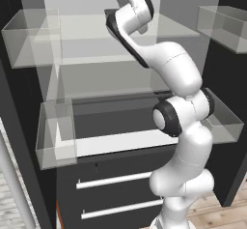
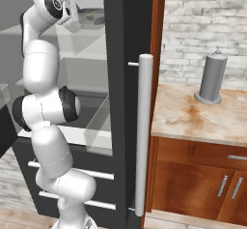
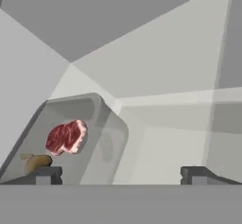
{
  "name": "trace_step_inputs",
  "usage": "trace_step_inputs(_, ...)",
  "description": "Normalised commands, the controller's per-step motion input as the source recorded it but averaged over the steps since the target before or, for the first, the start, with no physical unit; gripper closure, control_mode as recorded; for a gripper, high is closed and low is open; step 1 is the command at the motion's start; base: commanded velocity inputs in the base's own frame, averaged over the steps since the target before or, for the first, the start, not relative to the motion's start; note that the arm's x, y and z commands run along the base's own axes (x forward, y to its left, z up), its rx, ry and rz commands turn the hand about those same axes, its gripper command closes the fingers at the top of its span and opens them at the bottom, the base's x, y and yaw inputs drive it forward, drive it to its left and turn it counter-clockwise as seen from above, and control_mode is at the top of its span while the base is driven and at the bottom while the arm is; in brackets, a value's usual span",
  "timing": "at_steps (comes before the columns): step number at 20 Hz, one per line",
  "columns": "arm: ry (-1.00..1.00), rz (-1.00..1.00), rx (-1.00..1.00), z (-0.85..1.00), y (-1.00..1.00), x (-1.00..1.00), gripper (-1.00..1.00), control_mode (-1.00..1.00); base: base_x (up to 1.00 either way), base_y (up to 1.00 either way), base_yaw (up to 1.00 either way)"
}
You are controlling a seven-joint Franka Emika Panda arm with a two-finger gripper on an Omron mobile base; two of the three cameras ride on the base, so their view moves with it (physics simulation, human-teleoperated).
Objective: Place the tupperware containing the steak and garlic meal in the microwave. Close the microwave door and press the start button to reheat the meal.
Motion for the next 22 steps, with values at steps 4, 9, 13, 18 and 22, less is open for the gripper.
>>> trace_step_inputs(4, 0.04, 0.00, 0.09, -0.01, 0.00, 0.45, -1.00, -1.00, 0.00, 0.00, 0.00)
trace_step_inputs(9, 0.09, 0.00, 0.01, -0.14, 0.00, 0.36, -1.00, -1.00, 0.00, 0.00, 0.00)
trace_step_inputs(13, 0.15, 0.00, 0.00, -0.30, 0.02, 0.39, -1.00, -1.00, 0.00, 0.00, 0.00)
trace_step_inputs(18, 0.20, 0.00, 0.00, -0.32, 0.01, 0.37, -1.00, -1.00, 0.00, 0.00, 0.00)
trace_step_inputs(22, 0.24, 0.00, 0.00, -0.21, 0.07, 0.33, -1.00, -1.00, 0.00, 0.00, 0.00)
